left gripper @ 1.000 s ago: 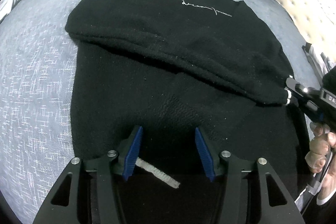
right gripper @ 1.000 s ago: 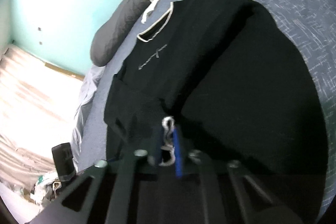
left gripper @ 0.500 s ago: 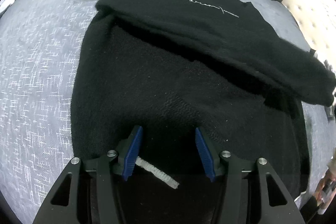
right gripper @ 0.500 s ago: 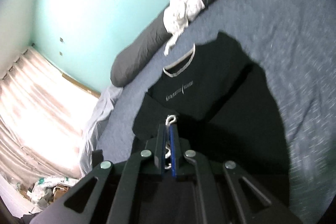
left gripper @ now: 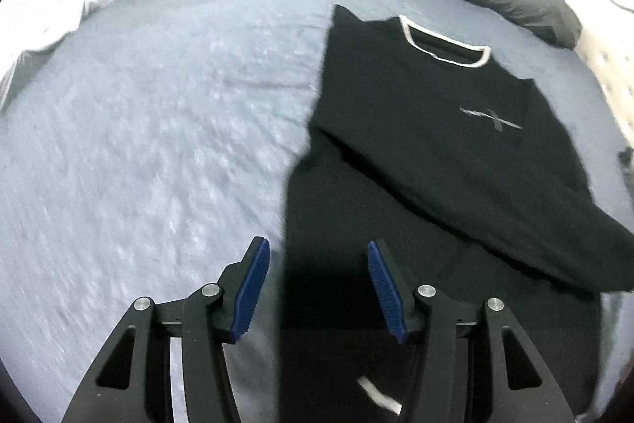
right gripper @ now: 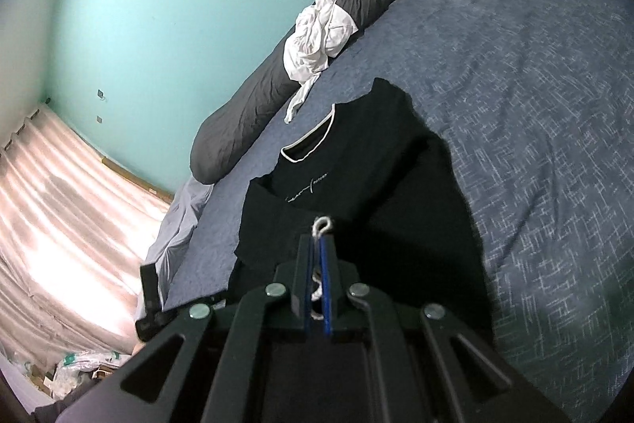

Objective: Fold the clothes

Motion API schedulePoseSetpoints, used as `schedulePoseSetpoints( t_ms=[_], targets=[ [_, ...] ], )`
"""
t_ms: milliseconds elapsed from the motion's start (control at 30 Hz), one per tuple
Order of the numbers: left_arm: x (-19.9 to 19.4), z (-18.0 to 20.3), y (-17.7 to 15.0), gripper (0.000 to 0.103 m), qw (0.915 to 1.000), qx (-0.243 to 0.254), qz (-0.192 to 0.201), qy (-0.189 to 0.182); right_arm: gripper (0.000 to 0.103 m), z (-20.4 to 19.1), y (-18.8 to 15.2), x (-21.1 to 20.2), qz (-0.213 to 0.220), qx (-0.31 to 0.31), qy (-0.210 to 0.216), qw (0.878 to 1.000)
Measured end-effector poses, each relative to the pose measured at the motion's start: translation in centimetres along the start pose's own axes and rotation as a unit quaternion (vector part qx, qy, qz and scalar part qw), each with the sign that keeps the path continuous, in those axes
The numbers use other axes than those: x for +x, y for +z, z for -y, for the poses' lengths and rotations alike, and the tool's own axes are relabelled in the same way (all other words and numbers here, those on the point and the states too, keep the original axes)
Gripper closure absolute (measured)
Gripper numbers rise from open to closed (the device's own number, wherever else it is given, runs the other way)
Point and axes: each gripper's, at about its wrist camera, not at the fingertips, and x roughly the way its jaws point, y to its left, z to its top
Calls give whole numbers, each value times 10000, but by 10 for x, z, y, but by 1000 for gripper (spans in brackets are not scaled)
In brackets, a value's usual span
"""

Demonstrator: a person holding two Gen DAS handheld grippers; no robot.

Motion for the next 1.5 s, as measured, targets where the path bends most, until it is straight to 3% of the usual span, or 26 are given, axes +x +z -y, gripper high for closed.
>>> schedulePoseSetpoints(
  t_ms=[167, 433, 600, 667, 733, 933, 1067, 1500],
  targets=[
    [25, 3, 30, 47, 9996, 209, 82, 154, 100, 9, 2, -6, 140, 64, -119, 9998],
    [51, 10, 47, 48, 9986, 479, 125, 172, 100, 21, 4, -7, 83, 179, -215, 9996],
    [58, 7, 53, 65, 9987, 487, 46, 142, 100, 22, 4, -8, 53, 158, -217, 9996],
    [54, 8, 53, 81, 9989, 454, 111, 86, 100, 22, 3, -8, 38, 150, -218, 9996],
    [50, 8, 53, 87, 9989, 422, 177, 31, 100, 23, 3, -7, 18, 146, -213, 9997],
    [52, -10, 55, 88, 9996, -97, 136, -233, 100, 25, -3, 1, -147, 149, -238, 9995],
    [62, -16, 57, 86, 9989, -203, -180, -373, 100, 30, -7, 7, -300, 211, -370, 9986],
    [66, -20, 54, 87, 9987, -330, -62, -393, 100, 57, -16, 23, -793, 573, -1017, 9900]
  ],
)
